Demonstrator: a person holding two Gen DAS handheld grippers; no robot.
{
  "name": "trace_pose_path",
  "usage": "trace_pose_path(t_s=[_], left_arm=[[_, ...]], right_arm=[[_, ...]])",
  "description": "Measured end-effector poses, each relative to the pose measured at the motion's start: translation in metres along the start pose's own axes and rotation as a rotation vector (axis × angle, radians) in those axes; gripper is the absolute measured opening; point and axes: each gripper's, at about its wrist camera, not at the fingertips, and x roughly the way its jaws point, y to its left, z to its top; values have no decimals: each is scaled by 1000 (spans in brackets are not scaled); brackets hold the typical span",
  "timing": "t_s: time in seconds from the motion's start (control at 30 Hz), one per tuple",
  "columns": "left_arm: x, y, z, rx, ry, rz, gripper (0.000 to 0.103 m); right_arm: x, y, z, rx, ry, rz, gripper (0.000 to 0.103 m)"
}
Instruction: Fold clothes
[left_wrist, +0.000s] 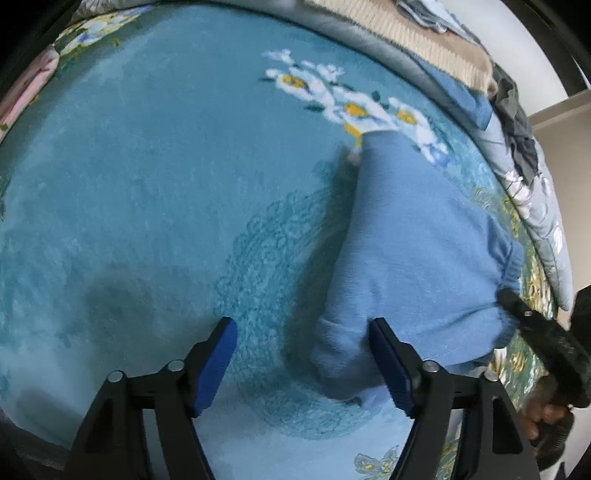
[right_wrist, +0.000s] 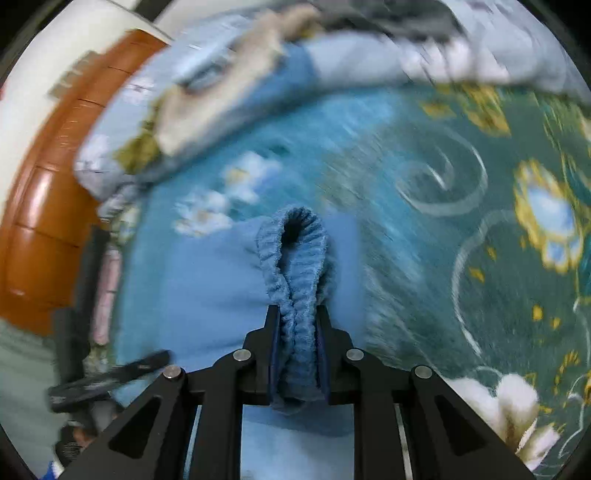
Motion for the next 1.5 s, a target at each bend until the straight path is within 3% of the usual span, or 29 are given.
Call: trace_pose_path(t_s=[0.07, 0.13, 0.3, 0.47, 0.6, 0.7, 0.77, 0.87, 1.07, 1.2, 1.27, 1.33, 1.5], left_arm=[[0, 2, 0, -6, 0, -6, 80], [-3, 3, 0, -13, -8, -19, 80], [-25, -2, 1, 10, -88, -56, 79], [-41, -20, 10, 106, -177, -42, 79], [-21, -50, 21, 224, -177, -58, 79], [-3, -56, 21, 268, -150, -39, 79], [9, -51, 19, 267, -99, -14, 79], [21, -48, 21, 251, -57, -13, 79], [5, -41, 25, 212, -90, -99, 79], [-3, -26, 31, 134, -107, -182, 81], [1, -19, 34, 87, -89, -199, 89], [8, -16, 36, 59, -63, -209, 95], [24, -26, 39, 89, -21, -205, 99]], right_arm=[[7, -14, -2, 78, 1, 27, 20], [5, -13, -2, 78, -3, 29, 20], [-8, 4, 4, -27, 2, -17, 26], [-39, 5, 7, -67, -92, -86, 29], [-23, 32, 11, -145, -53, -47, 29], [-1, 46, 8, -215, -27, -86, 29], [8, 35, 8, -177, -29, -114, 29], [14, 23, 8, -109, -42, -76, 29], [0, 27, 9, -108, -49, -53, 29], [-20, 14, 1, -70, -76, -3, 48], [-25, -1, -5, -24, -76, 31, 60], [-25, -14, -11, 22, -70, 43, 81], [-12, -30, -17, 111, -44, 106, 93]])
